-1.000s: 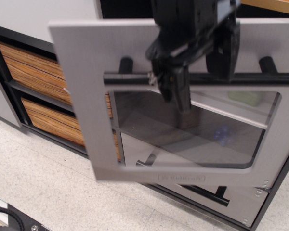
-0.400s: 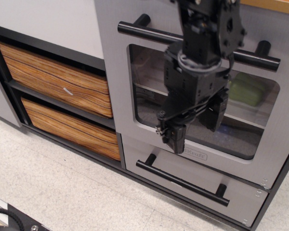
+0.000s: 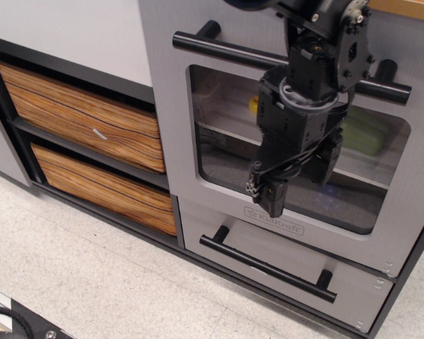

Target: Close oven

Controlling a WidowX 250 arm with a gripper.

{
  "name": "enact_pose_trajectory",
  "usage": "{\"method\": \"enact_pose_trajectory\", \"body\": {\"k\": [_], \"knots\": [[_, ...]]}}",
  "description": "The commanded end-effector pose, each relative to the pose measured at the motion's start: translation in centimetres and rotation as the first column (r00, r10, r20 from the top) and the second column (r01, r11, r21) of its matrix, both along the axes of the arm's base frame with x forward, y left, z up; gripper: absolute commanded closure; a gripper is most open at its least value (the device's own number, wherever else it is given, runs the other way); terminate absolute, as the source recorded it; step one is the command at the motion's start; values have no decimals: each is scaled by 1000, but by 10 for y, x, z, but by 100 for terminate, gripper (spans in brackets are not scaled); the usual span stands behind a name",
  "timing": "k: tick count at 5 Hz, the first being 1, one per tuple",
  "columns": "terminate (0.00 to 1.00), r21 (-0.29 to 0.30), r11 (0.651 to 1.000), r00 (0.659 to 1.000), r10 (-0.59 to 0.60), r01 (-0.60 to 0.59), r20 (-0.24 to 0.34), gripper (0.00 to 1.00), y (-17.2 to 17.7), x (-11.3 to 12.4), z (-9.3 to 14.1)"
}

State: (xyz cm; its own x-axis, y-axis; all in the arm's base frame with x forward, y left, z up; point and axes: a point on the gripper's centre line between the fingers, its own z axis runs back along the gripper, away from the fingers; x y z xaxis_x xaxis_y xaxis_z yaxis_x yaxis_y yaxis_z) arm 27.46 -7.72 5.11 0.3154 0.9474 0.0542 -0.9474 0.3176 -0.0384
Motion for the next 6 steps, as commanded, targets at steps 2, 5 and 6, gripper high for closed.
{"method": "enact_pose_trajectory", "body": {"k": [2,5,6], "knots": [[0,-42,997,994,68,-65,88,0,15,23,28],[0,-49,997,993,68,-63,95,0,16,23,31],[100,-49,997,993,68,-63,95,0,16,23,31]]}}
